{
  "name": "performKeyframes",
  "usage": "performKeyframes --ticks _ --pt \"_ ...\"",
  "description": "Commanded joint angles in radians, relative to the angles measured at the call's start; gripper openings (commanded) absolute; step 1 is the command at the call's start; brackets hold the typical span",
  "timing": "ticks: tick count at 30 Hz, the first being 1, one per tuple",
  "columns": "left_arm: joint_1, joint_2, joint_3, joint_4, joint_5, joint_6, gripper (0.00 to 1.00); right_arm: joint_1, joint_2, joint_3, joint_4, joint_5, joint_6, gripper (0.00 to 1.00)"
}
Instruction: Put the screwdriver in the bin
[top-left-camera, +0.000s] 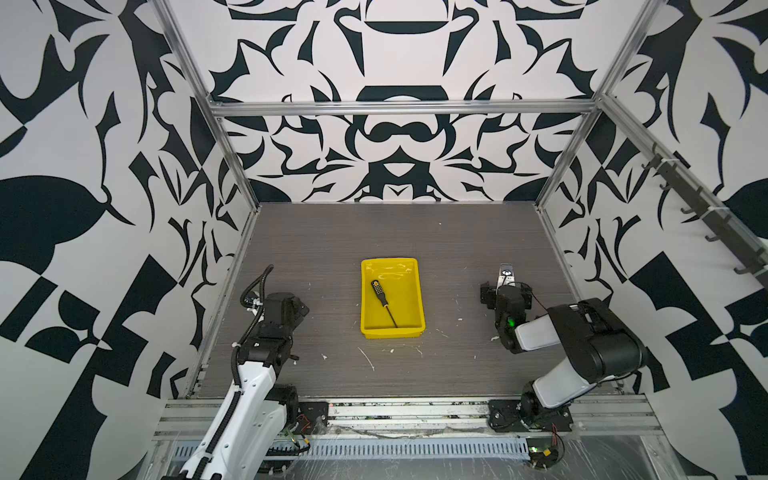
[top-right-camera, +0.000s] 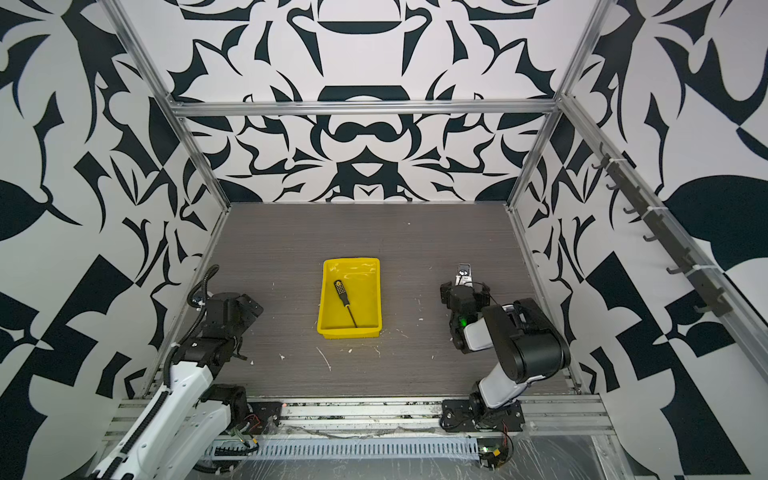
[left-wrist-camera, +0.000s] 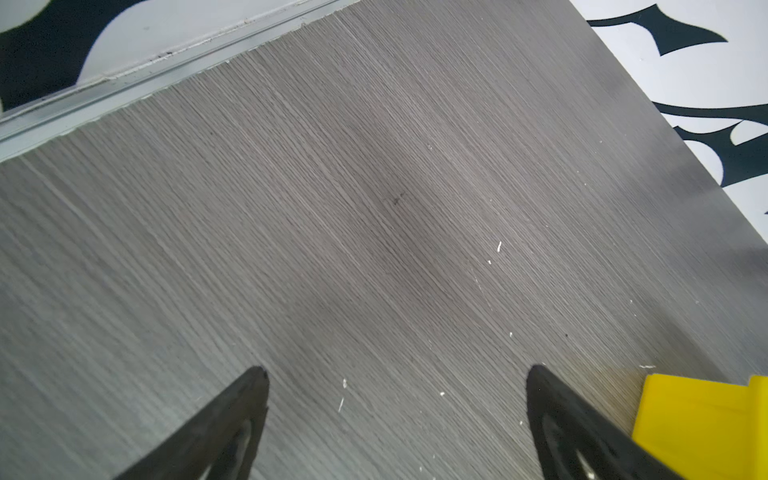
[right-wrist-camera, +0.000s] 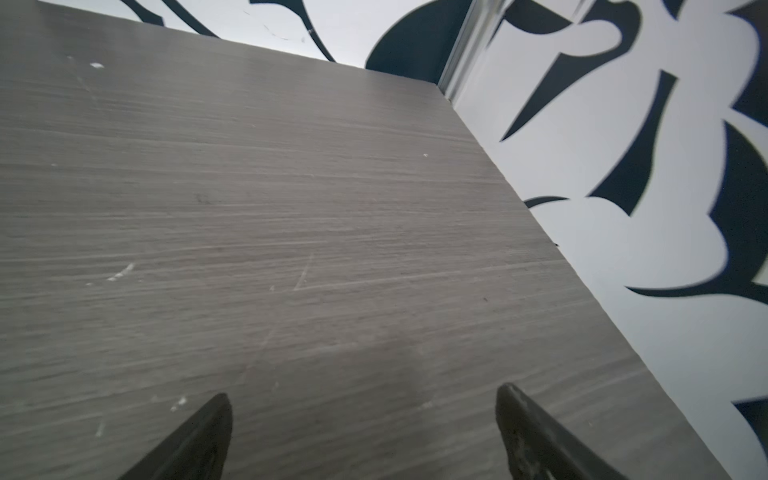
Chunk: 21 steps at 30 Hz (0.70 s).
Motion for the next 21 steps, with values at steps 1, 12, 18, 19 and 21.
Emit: performKeyframes --ticks 1,12,18,19,21 --pt "0.004 0.012 -0.01 0.031 0.009 -0.015 0.99 -0.01 -0.027 0.038 0.028 -0.059 -0.01 1.0" --pt "0.004 0.153 0.089 0.258 0.175 0.199 0.99 -0.011 -0.025 0.046 0.021 -0.072 -0.008 1.0" --pt "0.004 0.194 0.124 0.455 0.034 0.492 0.99 -0.011 -0.024 0.046 0.02 -0.072 -0.008 1.0" --pt "0.004 0.198 0.09 0.554 0.022 0.57 0.99 -0.011 -0.024 0.046 0.019 -0.072 -0.009 1.0" --pt "0.004 0.214 0.012 0.755 0.032 0.721 0.99 -0.011 -0.024 0.046 0.021 -0.072 -0.009 1.0"
